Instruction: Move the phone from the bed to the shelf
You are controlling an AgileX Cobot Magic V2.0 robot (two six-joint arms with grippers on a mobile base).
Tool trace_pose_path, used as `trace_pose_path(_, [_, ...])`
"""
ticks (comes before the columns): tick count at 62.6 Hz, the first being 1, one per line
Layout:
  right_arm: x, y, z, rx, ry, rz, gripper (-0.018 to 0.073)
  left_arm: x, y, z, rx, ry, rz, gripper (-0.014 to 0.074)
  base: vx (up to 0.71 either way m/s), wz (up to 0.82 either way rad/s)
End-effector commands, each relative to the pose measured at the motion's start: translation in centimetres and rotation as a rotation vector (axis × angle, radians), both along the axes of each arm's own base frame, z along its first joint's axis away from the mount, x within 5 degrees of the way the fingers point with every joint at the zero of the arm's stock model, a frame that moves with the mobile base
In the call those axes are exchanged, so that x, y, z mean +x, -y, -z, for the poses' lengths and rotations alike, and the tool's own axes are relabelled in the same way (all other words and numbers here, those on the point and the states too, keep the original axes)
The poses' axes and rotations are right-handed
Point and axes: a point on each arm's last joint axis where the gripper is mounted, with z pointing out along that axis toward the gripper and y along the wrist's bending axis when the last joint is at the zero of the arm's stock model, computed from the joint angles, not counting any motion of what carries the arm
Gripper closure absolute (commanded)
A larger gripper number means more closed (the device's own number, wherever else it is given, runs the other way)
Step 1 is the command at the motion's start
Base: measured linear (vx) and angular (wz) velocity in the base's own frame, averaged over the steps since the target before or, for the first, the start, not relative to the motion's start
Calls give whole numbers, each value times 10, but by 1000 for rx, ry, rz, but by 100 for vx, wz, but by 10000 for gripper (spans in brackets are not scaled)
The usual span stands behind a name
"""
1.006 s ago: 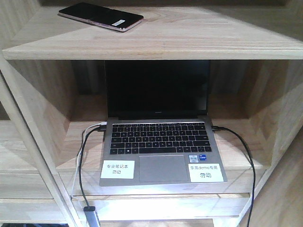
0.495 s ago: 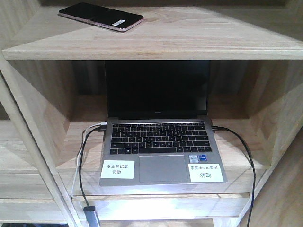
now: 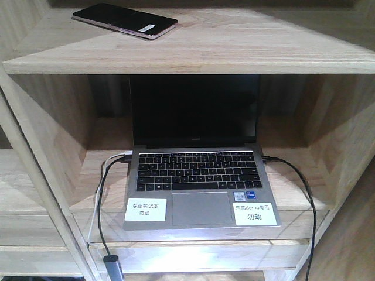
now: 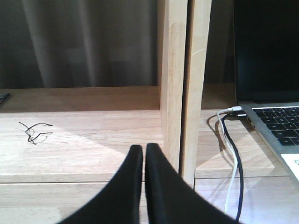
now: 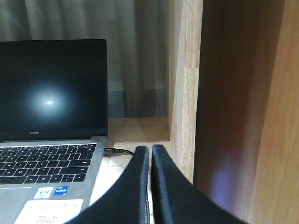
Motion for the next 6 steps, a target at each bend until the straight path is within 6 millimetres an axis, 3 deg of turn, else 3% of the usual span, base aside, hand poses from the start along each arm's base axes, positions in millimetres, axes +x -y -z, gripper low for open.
trace_pose_path(1, [-1,1,-5,-25,84,12,564,0,0,-4,-5,71,-3,595,0,0])
trace_pose_path(6, [-1,1,-5,-25,84,12,564,0,0,-4,-5,71,-3,595,0,0])
